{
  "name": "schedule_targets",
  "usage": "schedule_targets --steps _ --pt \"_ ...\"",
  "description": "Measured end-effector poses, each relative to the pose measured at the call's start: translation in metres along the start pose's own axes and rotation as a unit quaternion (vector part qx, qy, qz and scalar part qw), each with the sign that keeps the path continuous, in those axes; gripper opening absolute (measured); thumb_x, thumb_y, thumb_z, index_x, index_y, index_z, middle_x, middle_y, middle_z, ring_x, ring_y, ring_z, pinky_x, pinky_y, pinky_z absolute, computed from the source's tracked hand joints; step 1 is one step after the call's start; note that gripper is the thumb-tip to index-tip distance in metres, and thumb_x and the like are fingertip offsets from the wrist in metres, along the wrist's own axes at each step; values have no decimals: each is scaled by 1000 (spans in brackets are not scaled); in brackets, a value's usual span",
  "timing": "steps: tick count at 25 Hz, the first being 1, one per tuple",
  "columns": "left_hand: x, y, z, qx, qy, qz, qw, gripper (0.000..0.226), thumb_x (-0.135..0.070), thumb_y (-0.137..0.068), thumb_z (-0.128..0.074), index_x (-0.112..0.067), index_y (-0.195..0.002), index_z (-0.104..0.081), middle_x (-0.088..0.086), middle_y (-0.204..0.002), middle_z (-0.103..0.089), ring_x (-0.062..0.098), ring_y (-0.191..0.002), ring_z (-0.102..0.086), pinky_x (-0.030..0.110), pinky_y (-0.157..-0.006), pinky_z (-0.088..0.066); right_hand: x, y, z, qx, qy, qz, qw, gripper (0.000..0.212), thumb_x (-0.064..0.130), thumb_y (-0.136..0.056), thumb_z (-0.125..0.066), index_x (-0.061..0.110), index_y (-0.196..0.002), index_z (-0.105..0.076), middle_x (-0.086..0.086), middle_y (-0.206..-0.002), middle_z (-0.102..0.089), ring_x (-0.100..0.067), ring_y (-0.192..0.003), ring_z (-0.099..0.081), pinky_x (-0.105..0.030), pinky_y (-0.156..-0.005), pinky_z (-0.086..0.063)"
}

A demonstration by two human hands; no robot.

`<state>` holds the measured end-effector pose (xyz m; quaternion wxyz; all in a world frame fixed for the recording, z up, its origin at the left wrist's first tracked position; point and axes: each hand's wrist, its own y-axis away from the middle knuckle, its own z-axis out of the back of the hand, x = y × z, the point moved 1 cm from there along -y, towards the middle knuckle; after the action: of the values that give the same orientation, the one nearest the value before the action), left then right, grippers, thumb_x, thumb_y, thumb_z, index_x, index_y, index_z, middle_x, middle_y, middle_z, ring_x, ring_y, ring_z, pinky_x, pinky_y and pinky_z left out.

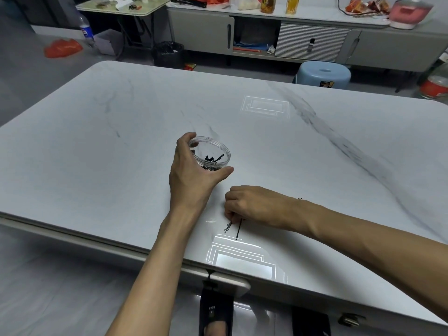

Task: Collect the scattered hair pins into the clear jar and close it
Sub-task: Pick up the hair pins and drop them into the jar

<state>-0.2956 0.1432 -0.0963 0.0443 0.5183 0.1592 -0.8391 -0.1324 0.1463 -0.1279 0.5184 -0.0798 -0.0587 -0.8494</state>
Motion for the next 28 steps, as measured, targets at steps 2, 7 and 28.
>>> schedule_targets --steps 2,7,28 --pt "0 0 0 0 2 -1 1000 91 -31 -59 -89 -25 -135 -39 -9 -129 -52 8 -110 -50 23 -87 -41 -2 5 0 -17 37 -21 999 11 4 -90 -50 10 -91 -59 -7 -88 -57 -24 -82 -50 -33 -70 -42" --pt "0 -1 -2 4 7 -5 1000 92 -32 -57 -90 -28 -134 -39 -11 -129 -52 7 -110 -50 21 -86 -40 -40 10 49 -233 -129 -311 912 10 6 -85 -61 16 -85 -65 4 -76 -64 -16 -70 -57 -31 -69 -46" --pt "-1 1 -7 20 8 -23 999 93 -32 -56 -90 -29 -134 -39 -13 -128 -52 9 -115 -51 32 -93 -46 -31 30 15 7 -104 -273 956 14 6 -86 -62 16 -94 -68 0 -95 -63 -18 -88 -59 -35 -80 -50"
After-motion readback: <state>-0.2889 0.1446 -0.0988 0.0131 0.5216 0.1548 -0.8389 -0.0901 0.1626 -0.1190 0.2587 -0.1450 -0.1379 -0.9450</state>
